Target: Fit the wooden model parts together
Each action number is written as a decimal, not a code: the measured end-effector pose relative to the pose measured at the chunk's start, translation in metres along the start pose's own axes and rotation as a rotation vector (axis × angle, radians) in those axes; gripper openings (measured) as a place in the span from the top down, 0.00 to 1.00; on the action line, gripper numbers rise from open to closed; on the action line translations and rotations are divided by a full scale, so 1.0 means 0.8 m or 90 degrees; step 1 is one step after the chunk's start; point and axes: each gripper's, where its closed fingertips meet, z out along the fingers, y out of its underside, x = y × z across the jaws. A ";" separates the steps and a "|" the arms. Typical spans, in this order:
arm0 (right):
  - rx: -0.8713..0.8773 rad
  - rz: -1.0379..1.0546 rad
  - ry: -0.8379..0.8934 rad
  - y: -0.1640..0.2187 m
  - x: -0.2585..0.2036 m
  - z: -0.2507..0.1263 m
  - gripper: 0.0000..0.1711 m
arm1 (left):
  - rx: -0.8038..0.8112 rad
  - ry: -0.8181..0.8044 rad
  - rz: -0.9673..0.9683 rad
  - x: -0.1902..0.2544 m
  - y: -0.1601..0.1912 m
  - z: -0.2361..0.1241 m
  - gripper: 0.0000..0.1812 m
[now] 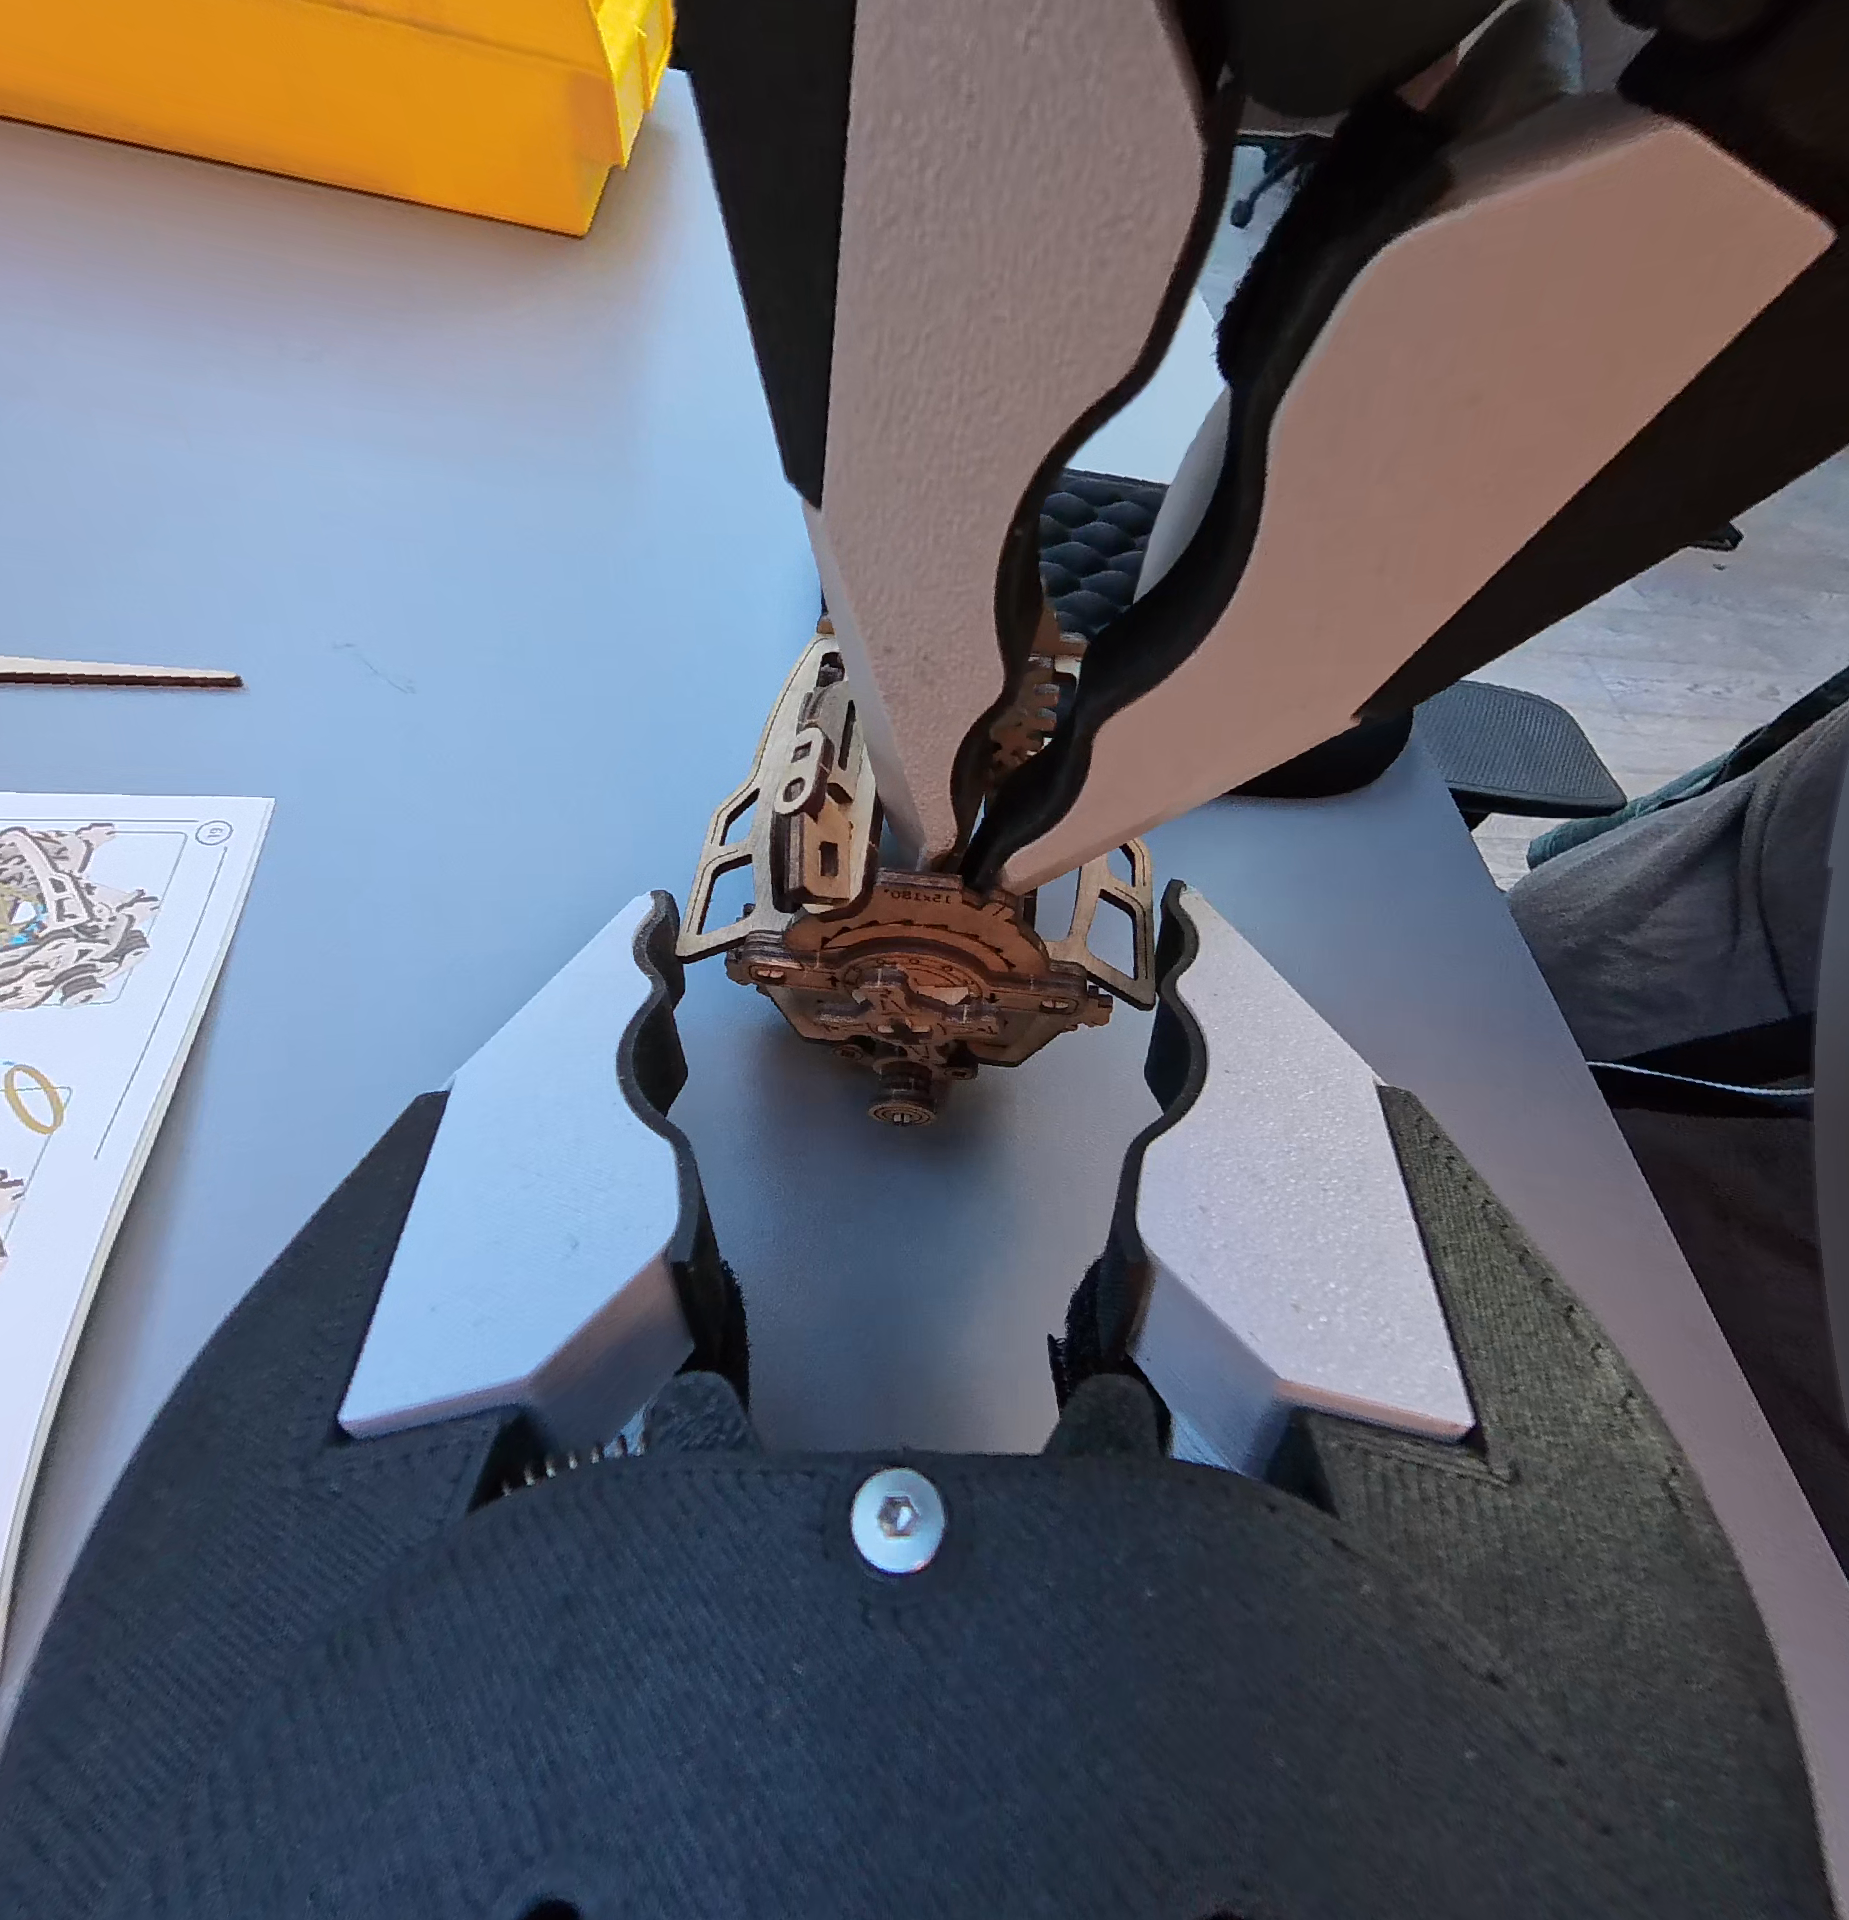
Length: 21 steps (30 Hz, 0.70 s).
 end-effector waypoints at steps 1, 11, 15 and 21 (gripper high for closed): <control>0.000 0.004 -0.003 0.000 0.000 0.000 1.00 | 0.000 0.000 0.000 0.000 0.000 0.000 0.50; 0.006 0.001 0.021 0.002 0.001 0.001 1.00 | 0.000 0.001 -0.003 0.000 0.000 0.000 0.50; 0.022 -0.006 0.033 0.000 0.001 0.000 1.00 | 0.000 0.001 0.000 0.000 0.000 0.000 0.50; 0.047 0.012 0.030 -0.002 0.003 -0.004 1.00 | 0.002 0.001 -0.003 0.000 -0.001 0.000 0.50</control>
